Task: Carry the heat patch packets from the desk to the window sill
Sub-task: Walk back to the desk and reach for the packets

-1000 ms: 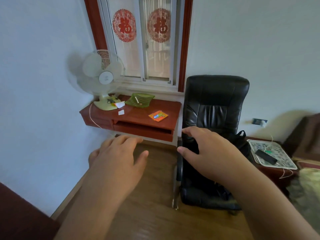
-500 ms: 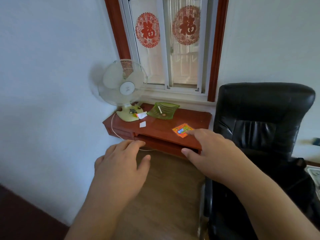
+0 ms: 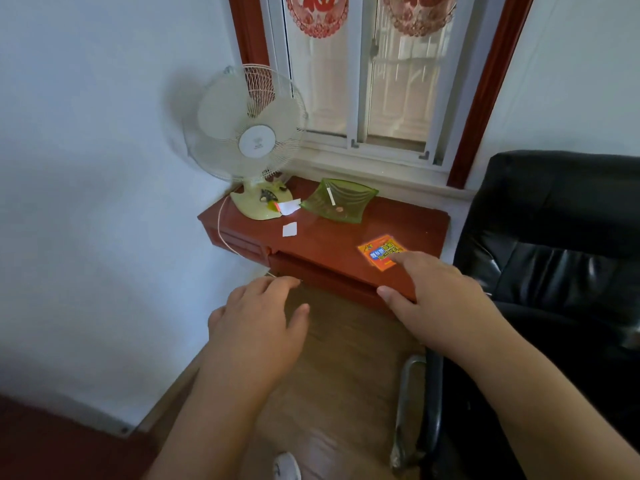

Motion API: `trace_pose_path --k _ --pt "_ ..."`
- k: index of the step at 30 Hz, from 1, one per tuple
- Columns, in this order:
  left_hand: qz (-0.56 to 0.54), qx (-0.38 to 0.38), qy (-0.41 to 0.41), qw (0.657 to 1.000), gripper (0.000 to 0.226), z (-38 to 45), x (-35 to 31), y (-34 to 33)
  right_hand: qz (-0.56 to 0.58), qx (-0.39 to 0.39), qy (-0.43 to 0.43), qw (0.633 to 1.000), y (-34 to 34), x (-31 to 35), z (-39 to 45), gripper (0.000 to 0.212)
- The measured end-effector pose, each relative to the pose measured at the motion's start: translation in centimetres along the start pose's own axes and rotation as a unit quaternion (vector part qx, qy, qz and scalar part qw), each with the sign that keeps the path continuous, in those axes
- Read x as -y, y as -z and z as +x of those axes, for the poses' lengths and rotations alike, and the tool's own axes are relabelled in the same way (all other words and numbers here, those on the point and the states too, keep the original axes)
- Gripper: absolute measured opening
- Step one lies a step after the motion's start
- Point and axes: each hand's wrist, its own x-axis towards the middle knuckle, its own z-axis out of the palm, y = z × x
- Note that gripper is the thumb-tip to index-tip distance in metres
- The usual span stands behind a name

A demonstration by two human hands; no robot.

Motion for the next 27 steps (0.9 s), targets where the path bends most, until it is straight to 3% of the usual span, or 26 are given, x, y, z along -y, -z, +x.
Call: trace_pose_path --k 14,27 --pt "0.001 0.001 -0.151 0.989 0.044 21.5 4.0 -1.5 -0.018 -0.034 -0.138 0.99 -4.8 3.2 14.6 0.059" --pt "0.012 0.08 -0.188 0.979 0.044 35.1 -0.3 -9.8 0.007 0.009 -0.216 0.976 -10.1 -3.0 25.4 0.055"
